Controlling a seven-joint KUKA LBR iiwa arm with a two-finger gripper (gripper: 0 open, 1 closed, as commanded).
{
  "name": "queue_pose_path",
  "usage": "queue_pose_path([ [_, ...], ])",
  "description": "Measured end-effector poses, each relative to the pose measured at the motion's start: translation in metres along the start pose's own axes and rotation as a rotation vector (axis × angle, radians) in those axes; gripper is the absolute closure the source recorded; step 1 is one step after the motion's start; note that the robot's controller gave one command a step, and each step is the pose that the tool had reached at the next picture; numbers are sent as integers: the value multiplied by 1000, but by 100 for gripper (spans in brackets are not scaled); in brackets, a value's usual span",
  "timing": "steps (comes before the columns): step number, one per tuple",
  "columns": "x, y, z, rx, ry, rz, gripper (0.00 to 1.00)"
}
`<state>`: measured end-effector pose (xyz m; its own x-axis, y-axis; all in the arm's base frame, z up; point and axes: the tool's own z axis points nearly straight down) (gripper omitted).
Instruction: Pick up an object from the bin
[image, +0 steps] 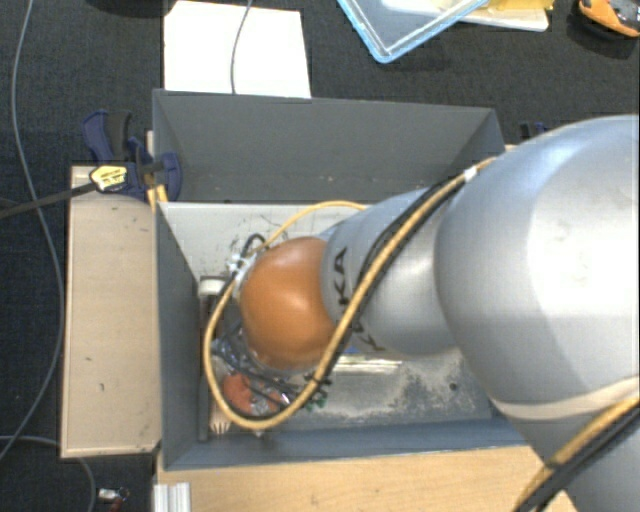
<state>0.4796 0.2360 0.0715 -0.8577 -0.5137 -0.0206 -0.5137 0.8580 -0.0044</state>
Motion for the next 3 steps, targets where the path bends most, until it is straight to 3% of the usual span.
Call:
queue_pose_path([
  [1, 7, -6, 1, -6, 12, -56, 100],
  [2, 7, -6, 1, -6, 12, -54, 100],
  [3, 2, -7, -115, -5, 1, -49, 100],
])
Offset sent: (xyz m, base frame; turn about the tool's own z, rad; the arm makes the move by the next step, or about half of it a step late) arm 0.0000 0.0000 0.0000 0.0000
